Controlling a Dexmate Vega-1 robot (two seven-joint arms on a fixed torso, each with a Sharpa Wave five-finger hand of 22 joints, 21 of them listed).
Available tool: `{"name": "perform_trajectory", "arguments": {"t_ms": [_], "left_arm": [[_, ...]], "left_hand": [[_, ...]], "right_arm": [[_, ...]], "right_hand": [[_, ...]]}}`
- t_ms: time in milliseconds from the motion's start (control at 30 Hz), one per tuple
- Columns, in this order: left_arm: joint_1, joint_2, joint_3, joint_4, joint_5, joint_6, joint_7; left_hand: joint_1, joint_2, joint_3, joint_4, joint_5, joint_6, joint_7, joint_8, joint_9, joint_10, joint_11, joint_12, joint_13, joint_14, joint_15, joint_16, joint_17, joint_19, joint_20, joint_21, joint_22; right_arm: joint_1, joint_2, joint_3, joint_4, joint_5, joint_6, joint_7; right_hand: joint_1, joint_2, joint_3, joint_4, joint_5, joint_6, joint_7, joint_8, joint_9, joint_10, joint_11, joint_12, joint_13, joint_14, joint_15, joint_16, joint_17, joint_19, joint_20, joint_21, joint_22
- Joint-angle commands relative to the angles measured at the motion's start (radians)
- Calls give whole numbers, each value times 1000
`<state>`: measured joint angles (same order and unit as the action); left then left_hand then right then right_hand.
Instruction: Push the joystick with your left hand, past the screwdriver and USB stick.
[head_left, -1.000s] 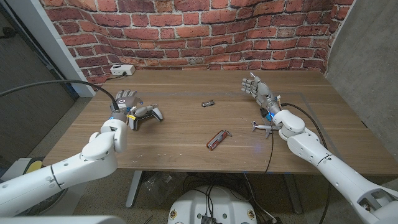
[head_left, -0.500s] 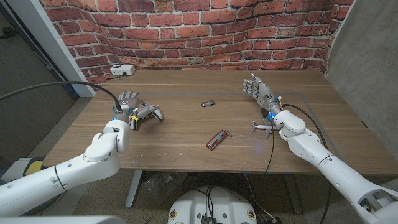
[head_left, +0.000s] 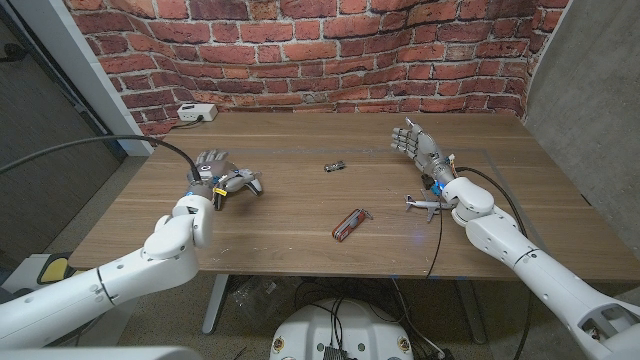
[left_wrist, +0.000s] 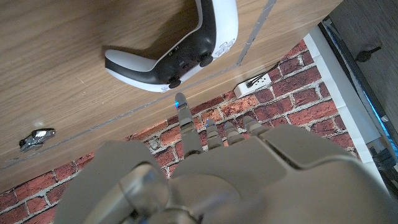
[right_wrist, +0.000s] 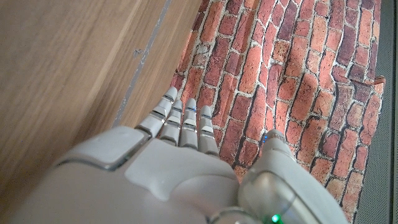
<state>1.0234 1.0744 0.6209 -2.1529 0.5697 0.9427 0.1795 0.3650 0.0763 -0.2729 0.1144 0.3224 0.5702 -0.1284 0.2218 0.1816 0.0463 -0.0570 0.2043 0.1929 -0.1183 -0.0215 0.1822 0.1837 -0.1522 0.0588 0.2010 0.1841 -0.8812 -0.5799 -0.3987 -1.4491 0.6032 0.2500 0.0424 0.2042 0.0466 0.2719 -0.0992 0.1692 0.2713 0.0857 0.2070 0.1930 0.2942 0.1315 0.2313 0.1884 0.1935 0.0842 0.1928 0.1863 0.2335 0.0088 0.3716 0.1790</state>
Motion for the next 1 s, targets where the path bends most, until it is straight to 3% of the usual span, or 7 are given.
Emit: {"name": "perform_trajectory", "arguments": {"t_ms": [33, 1000], "left_arm": [[-8, -19, 11, 5, 8, 4, -7], [-18, -25, 18, 11, 16, 16, -15]], "left_hand": [[6, 7, -6, 2, 4, 11, -1, -3, 2, 7, -3, 5, 2, 3, 2, 7, 3, -7, 2, 5, 5], [9, 14, -9, 2, 5, 18, 1, -7, 2, 12, -7, 8, 2, 12, -24, 8, 2, -5, 5, 7, 5]], "right_arm": [[-1, -4, 5, 4, 8, -2, 8], [8, 3, 0, 29, 10, -4, 14]], "right_hand": [[0, 9, 5, -4, 7, 10, -3, -3, 3, 12, 2, 0, 3, 6, 2, -1, 2, 8, 0, 0, 3], [-3, 11, 4, -3, 7, 9, -3, -4, 3, 13, 2, -1, 3, 7, 2, -1, 2, 9, 1, -6, 4]]}}
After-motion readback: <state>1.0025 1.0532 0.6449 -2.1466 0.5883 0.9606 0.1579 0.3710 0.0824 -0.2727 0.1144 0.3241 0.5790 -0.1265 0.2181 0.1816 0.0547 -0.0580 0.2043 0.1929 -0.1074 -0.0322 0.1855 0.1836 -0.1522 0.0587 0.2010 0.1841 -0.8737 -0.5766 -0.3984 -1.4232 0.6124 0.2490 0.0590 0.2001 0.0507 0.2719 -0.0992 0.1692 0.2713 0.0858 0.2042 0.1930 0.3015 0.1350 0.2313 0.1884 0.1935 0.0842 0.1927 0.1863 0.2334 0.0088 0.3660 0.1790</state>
